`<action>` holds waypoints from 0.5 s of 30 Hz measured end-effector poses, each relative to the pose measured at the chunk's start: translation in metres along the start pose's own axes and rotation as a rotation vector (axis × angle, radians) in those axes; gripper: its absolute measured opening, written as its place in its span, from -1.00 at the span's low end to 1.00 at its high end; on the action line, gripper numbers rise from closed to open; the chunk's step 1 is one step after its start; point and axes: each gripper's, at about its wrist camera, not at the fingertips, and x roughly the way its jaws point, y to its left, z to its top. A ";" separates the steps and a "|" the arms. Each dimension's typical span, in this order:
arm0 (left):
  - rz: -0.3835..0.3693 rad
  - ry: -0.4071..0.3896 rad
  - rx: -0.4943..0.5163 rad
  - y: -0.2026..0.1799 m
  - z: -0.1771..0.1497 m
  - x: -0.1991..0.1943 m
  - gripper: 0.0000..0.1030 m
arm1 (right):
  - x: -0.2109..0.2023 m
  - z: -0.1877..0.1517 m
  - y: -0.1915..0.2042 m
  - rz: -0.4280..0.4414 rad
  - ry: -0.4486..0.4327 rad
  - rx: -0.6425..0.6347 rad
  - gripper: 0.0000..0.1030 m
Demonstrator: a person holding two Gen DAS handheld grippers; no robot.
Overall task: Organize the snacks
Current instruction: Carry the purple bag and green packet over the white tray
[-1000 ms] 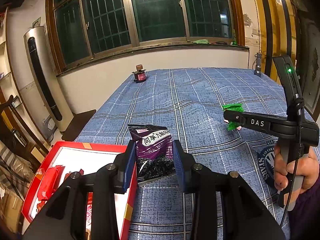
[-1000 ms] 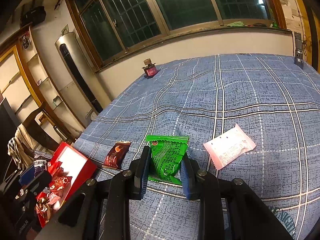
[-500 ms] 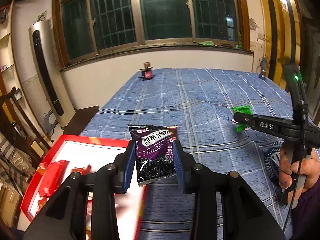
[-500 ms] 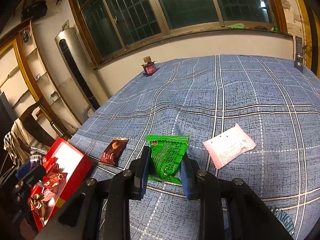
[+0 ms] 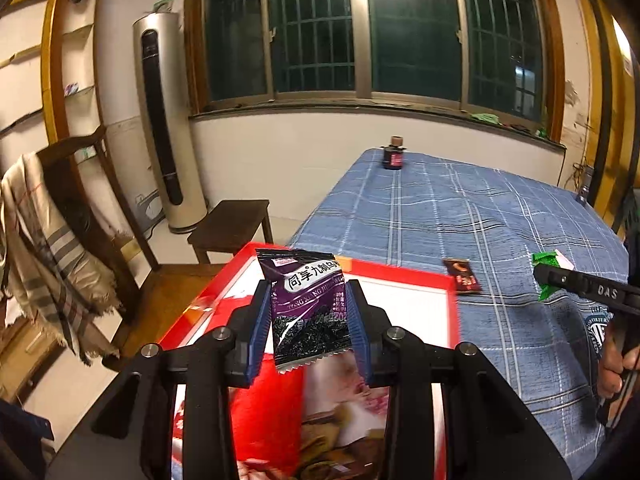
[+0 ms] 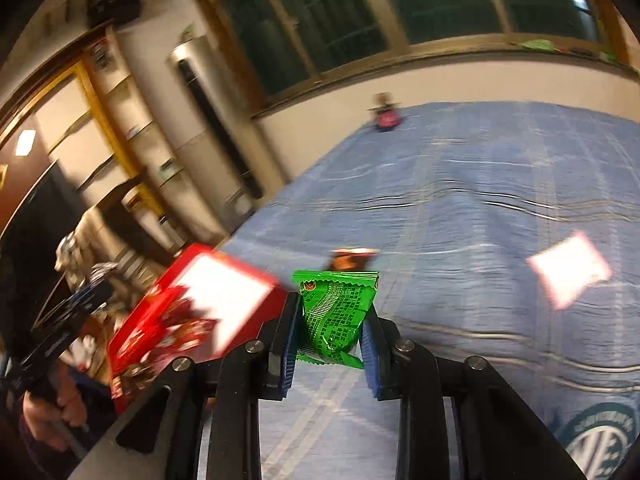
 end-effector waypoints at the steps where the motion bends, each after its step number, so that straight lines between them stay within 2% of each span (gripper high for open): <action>1: 0.005 0.003 -0.005 0.004 -0.002 0.001 -0.34 | 0.003 0.000 0.009 0.015 0.007 -0.010 -0.46; 6: 0.021 0.017 -0.023 0.017 -0.011 0.003 -0.34 | 0.033 -0.007 0.072 0.142 0.064 -0.066 -0.46; 10: 0.037 0.026 -0.027 0.025 -0.014 0.004 -0.34 | 0.053 -0.016 0.108 0.190 0.085 -0.103 -0.46; 15: 0.062 0.038 -0.032 0.032 -0.018 0.011 -0.34 | 0.066 -0.023 0.129 0.206 0.085 -0.119 -0.46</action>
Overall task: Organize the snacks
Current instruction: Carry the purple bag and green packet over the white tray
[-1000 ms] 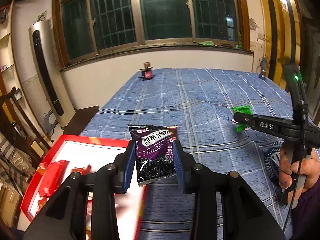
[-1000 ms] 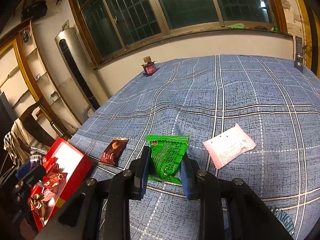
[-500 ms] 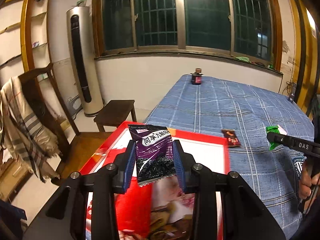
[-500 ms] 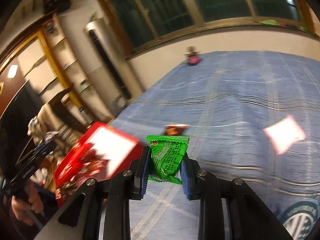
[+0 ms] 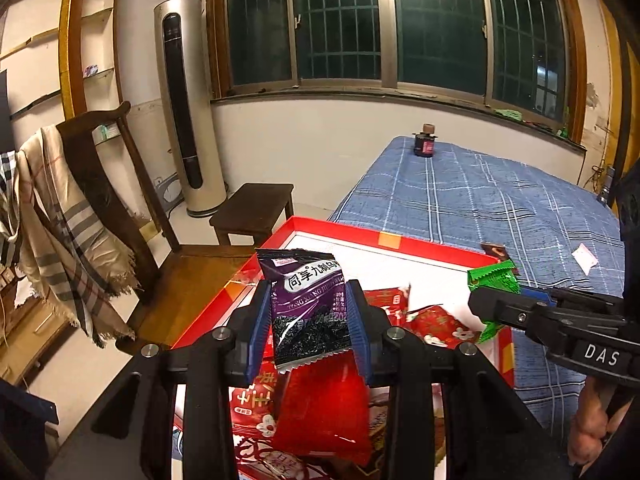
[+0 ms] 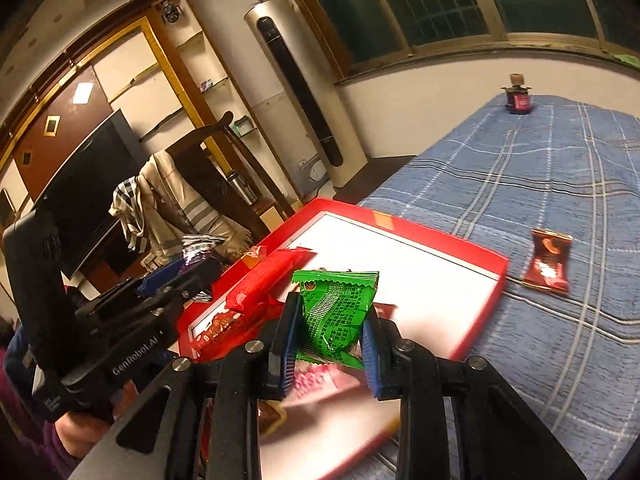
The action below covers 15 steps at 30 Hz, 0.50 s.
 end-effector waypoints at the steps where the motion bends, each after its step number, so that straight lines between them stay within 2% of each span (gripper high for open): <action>1: 0.004 0.001 0.001 0.001 -0.001 0.001 -0.34 | 0.003 0.000 0.002 0.008 -0.002 0.005 -0.46; 5: 0.011 0.011 0.000 0.004 -0.003 0.007 -0.34 | 0.008 -0.002 0.003 0.011 -0.014 0.015 -0.45; 15: 0.023 0.037 -0.001 0.004 -0.003 0.022 -0.34 | 0.023 -0.010 -0.005 -0.003 0.021 0.013 -0.41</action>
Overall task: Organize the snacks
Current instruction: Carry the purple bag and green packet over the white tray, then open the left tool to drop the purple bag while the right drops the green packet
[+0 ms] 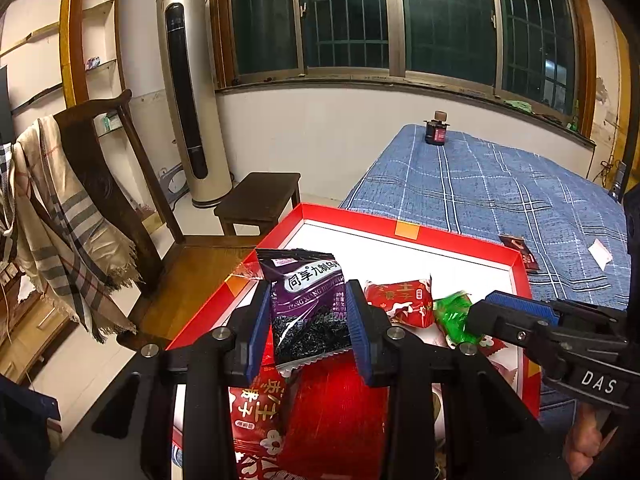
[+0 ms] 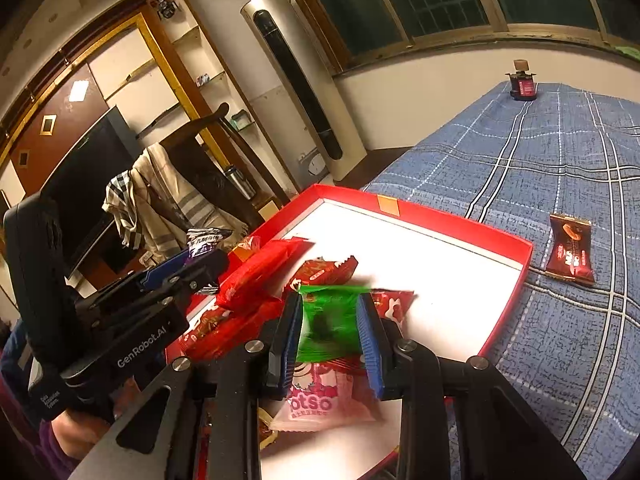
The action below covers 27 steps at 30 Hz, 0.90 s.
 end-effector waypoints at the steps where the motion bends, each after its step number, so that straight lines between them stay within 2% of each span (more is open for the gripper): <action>1: 0.003 0.002 0.001 0.000 0.000 0.001 -0.33 | 0.000 0.000 0.000 -0.003 -0.001 -0.002 -0.41; 10: 0.022 0.011 0.014 -0.004 0.000 0.005 -0.27 | -0.001 0.000 -0.006 -0.016 0.005 0.022 -0.40; 11: 0.022 0.013 0.014 -0.004 0.000 0.005 -0.20 | 0.000 0.000 -0.007 -0.016 0.012 0.027 -0.40; 13: 0.031 0.011 0.014 -0.005 0.000 0.004 0.31 | 0.000 0.000 -0.008 -0.018 0.019 0.034 -0.32; 15: 0.049 -0.006 0.009 -0.003 0.001 0.000 0.48 | -0.001 0.000 -0.010 -0.022 0.021 0.040 -0.30; 17: 0.050 -0.012 0.014 -0.002 0.001 -0.003 0.48 | -0.004 0.001 -0.013 -0.022 0.008 0.053 -0.24; 18: 0.049 -0.007 0.013 -0.002 0.001 -0.003 0.49 | -0.005 0.001 -0.014 -0.023 0.004 0.061 -0.15; 23: 0.029 0.015 0.038 -0.011 -0.002 -0.003 0.50 | -0.016 0.003 -0.024 -0.028 -0.015 0.110 -0.12; 25: 0.020 0.007 0.055 -0.017 -0.003 -0.007 0.50 | -0.025 0.004 -0.029 -0.036 -0.027 0.131 0.04; 27: 0.010 0.000 0.066 -0.023 -0.002 -0.010 0.50 | -0.035 0.005 -0.032 -0.056 -0.043 0.147 0.04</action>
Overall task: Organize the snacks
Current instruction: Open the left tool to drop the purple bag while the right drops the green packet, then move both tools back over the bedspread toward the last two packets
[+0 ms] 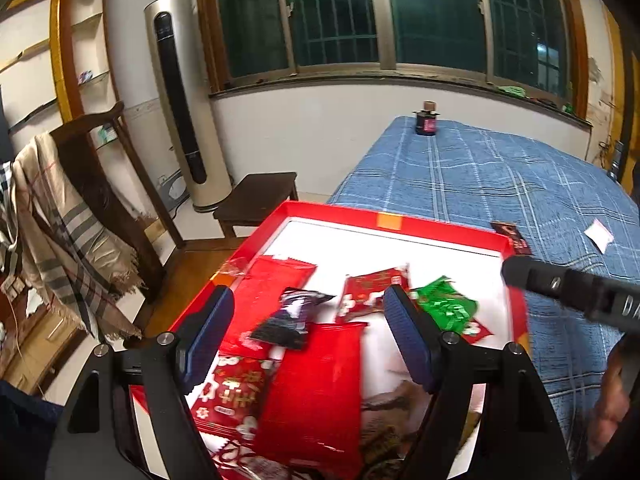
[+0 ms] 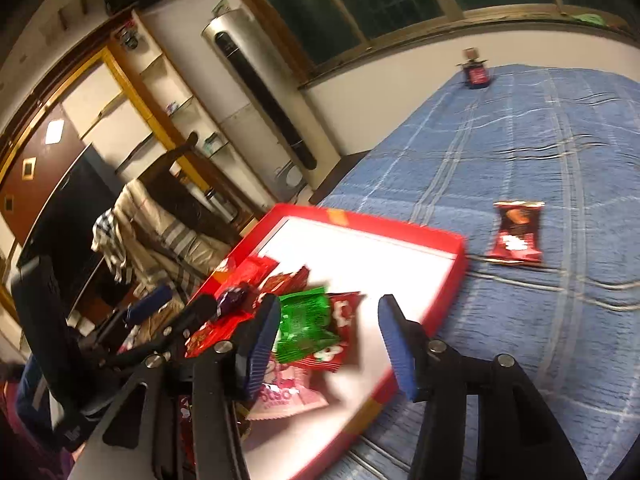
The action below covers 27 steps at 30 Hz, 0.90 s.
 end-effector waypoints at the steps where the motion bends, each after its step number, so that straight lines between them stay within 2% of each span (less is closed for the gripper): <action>1: -0.008 -0.005 0.008 -0.004 0.001 -0.002 0.50 | -0.007 0.002 -0.002 -0.014 -0.012 0.004 0.04; 3: -0.031 -0.018 0.029 -0.016 0.004 -0.006 0.50 | -0.029 0.003 -0.009 -0.066 -0.053 0.003 0.08; 7: -0.097 -0.038 0.096 -0.052 0.012 -0.016 0.50 | -0.078 -0.003 -0.020 -0.215 -0.146 -0.018 0.36; 10: -0.174 -0.065 0.160 -0.091 0.018 -0.030 0.50 | -0.123 -0.013 -0.032 -0.327 -0.213 -0.026 0.54; 13: -0.259 -0.086 0.230 -0.131 0.018 -0.047 0.50 | -0.171 -0.023 -0.053 -0.447 -0.275 0.018 0.62; 17: -0.367 -0.077 0.304 -0.176 0.012 -0.074 0.50 | -0.228 -0.039 -0.080 -0.529 -0.347 0.108 0.65; 21: -0.418 -0.099 0.378 -0.207 0.005 -0.107 0.51 | -0.285 -0.057 -0.099 -0.588 -0.430 0.179 0.68; 23: -0.439 -0.110 0.408 -0.221 0.002 -0.125 0.63 | -0.315 -0.066 -0.105 -0.619 -0.480 0.208 0.68; 27: -0.476 -0.143 0.466 -0.250 -0.001 -0.158 0.64 | -0.369 -0.087 -0.111 -0.701 -0.567 0.242 0.72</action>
